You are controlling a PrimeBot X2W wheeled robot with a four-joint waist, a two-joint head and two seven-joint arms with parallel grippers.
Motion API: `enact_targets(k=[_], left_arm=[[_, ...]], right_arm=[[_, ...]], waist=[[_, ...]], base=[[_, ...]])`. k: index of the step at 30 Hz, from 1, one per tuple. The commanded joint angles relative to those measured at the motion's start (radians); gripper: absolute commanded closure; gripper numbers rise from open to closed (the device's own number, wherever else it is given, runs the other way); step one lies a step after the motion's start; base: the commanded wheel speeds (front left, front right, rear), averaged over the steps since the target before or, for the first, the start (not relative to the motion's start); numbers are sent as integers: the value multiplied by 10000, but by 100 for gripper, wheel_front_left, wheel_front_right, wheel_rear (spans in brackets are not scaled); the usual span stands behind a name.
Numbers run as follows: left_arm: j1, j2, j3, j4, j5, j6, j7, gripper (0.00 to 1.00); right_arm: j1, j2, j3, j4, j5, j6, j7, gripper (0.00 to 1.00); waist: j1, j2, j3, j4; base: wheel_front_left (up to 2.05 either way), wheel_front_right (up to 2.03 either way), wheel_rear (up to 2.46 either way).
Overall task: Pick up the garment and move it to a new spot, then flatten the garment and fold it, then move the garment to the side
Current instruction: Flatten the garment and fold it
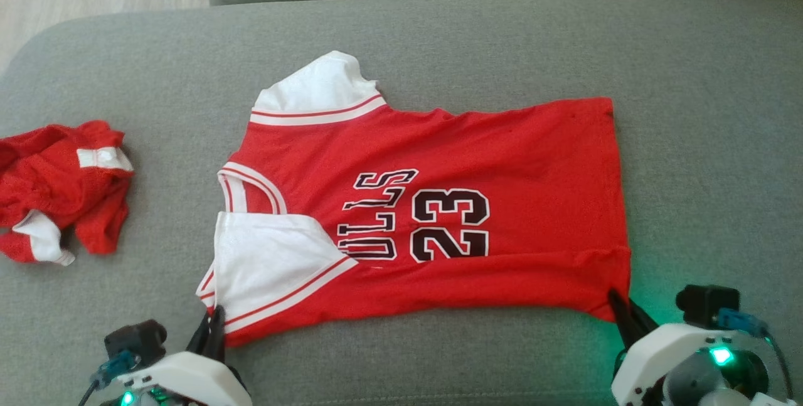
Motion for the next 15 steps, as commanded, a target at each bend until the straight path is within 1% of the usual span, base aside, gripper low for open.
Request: enact_targets(k=[1,2,3,4,5,7,9,15], left_arm=[[-244,192,299,-333,-35,35,84,100],[-261,206,266,-326,-41,12,133,100],[-282,214,244,-313,-50,0,171,97],[-309,233,203,-302,-20,-2,195,55],[-337,249,149,-303,25,-6,207,0],[-399,252,69,-382,151,49,114,0],[-459,288,-12,-557,406,192,-99,0],[-665,458,-131,-1391,1205,648,-1005,0]], right_arm=[[-191,-223,355,-366,-53,75,49,100],[-223,-263,434,-347,-78,75,80,100],[-258,-307,488,-318,-128,75,92,96],[-293,-345,538,-303,-178,75,71,54],[-326,-390,588,-314,-255,75,-7,0],[-366,-408,573,-382,-359,75,-227,0],[-405,-408,537,-600,-522,75,-575,0],[-556,-334,436,-1798,-1278,75,-1965,0]], waist=[[0,-1,8,-58],[0,-1,19,-81],[0,-1,26,-96],[0,-1,29,-106],[0,-1,33,-117],[0,-1,33,-135],[0,-1,7,-149],[0,-1,-152,-265]], base=[[0,0,0],[0,0,0],[0,0,0],[0,0,0],[0,0,0],[0,0,0],[0,0,0],[0,0,0]])
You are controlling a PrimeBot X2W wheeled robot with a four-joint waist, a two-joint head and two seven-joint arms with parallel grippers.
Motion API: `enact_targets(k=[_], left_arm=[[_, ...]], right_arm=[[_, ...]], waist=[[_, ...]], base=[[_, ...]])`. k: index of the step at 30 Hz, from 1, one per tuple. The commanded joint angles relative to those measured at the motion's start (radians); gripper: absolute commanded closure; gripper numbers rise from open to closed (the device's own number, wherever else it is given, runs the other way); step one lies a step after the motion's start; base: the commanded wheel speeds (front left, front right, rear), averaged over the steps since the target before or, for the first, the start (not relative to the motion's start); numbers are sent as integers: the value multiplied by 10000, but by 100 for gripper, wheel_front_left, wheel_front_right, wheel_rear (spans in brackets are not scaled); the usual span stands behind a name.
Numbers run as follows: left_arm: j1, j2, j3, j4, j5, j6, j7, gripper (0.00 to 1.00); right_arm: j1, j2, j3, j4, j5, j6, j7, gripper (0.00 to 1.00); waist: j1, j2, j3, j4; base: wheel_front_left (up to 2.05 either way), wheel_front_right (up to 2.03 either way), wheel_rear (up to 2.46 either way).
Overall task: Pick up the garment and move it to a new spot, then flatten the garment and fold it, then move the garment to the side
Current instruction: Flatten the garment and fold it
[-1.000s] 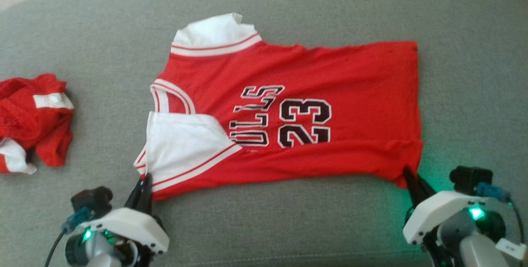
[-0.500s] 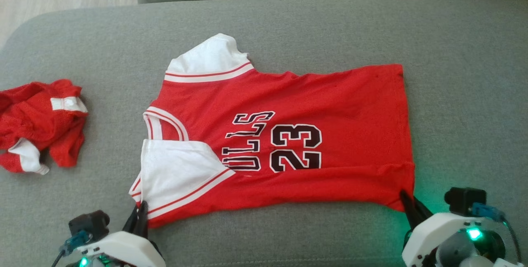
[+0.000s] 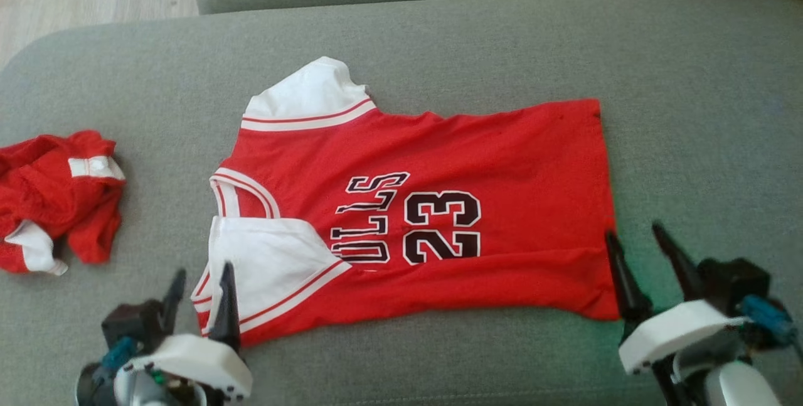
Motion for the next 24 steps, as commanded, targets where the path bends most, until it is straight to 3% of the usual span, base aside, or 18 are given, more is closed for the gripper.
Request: enact_targets(k=[1,7,15,19,24], left_arm=[[-587,172,296,-639,232,154,-338,0],[-832,275,350,-1661,494,355,-732,0],[-807,344,225,-1827,510,423,-431,0],[-1101,296,101,-1642,388,272,-326,0],[-2615,324,-248,-1025,338,-301,-79,0]], right_arm=[[-474,-90,295,-791,-152,75,-547,0],[-485,46,475,-1747,-148,75,-954,0],[-286,158,510,-2063,-132,75,-718,0],[-287,202,466,-2122,-81,75,-620,0],[-585,222,460,-2250,-19,75,-546,0]], waist=[[0,-1,-73,-56],[0,-1,-203,-115],[0,-1,-182,-112],[0,-1,58,-59],[0,-1,785,-6]], base=[[0,0,0],[0,0,0],[0,0,0],[0,0,0],[0,0,0]])
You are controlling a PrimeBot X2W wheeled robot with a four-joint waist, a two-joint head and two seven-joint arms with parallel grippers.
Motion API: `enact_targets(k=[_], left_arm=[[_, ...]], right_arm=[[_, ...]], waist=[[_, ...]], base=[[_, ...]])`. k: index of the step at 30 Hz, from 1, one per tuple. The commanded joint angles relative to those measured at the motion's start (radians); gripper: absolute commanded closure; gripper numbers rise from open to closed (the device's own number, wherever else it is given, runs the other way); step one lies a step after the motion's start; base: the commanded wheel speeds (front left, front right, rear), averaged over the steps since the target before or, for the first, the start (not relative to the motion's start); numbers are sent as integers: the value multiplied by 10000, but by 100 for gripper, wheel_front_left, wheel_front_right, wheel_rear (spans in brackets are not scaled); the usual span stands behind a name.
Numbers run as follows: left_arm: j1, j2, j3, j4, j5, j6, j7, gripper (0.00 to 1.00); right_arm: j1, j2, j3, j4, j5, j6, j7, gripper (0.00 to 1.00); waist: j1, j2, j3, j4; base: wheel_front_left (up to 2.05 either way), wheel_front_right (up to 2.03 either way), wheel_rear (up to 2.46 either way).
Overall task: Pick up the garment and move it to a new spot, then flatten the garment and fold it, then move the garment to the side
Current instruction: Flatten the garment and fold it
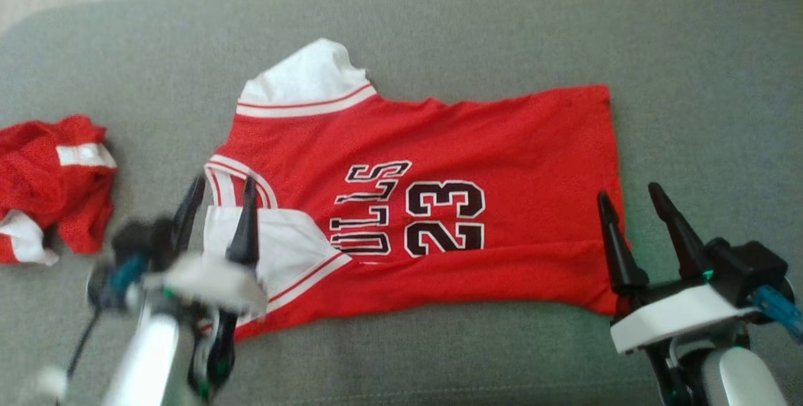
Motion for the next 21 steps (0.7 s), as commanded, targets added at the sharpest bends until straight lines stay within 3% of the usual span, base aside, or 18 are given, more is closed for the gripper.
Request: enact_targets(k=[1,11,21], left_arm=[[-1133,131,267,-176,-38,-128,41,0],[-5928,-298,-38,3516,-254,-1196,178,0],[-8983,-498,-213,8104,-405,-1688,105,0]], right_arm=[[-543,-44,189,-414,56,75,-12,0],[-1500,-28,455,-378,114,75,-132,0],[-2173,31,896,25,260,75,-405,0]], waist=[[0,0,483,16],[0,0,2099,-414],[0,0,3068,-1188]], base=[[0,0,0],[0,0,0],[0,0,0]])
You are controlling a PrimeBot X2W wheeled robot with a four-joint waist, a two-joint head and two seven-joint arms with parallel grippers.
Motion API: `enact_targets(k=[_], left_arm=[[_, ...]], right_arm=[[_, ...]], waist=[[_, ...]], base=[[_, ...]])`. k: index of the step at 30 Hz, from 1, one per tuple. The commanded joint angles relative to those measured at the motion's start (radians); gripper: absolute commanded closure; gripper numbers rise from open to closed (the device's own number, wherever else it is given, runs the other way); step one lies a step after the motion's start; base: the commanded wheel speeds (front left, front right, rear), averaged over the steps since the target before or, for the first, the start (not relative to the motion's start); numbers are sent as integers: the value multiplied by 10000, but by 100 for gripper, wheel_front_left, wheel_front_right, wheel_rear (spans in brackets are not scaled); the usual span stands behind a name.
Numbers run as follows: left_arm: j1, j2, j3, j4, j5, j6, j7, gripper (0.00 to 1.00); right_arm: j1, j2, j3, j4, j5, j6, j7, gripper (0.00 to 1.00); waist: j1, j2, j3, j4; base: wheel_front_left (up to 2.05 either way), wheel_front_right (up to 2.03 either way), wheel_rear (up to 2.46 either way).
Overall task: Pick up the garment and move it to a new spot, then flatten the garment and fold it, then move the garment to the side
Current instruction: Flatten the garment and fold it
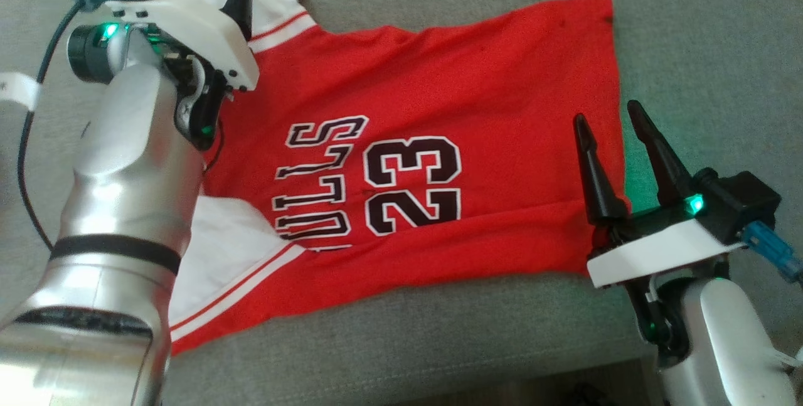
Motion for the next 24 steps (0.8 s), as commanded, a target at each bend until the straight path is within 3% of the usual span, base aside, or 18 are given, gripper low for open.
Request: enact_targets(k=[1,7,8,9,17,24], left_arm=[[-600,267,131,498,-58,-107,68,0],[-1120,236,-65,2113,14,-21,722,0],[-1189,224,-82,2325,11,10,783,28],[-1242,214,-122,2481,33,13,765,100],[-1484,71,-162,2871,-27,78,-645,100],[-1678,-225,-275,2890,-191,-66,-1247,100]], right_arm=[[-195,33,263,-178,92,75,-154,0],[-297,40,133,32,119,75,-263,0],[-329,33,85,55,125,75,-270,0],[-366,23,33,71,122,75,-272,0],[-1486,-391,-636,505,509,75,-28,0],[-3681,-1330,-582,2302,1344,75,364,0]], waist=[[-3,0,306,-317],[-3,0,376,-411],[-3,0,369,-415],[-3,0,355,-414],[-3,0,239,-174],[-3,0,217,368]], base=[[0,0,0],[0,0,0],[0,0,0],[0,0,0],[0,0,0],[0,0,0]])
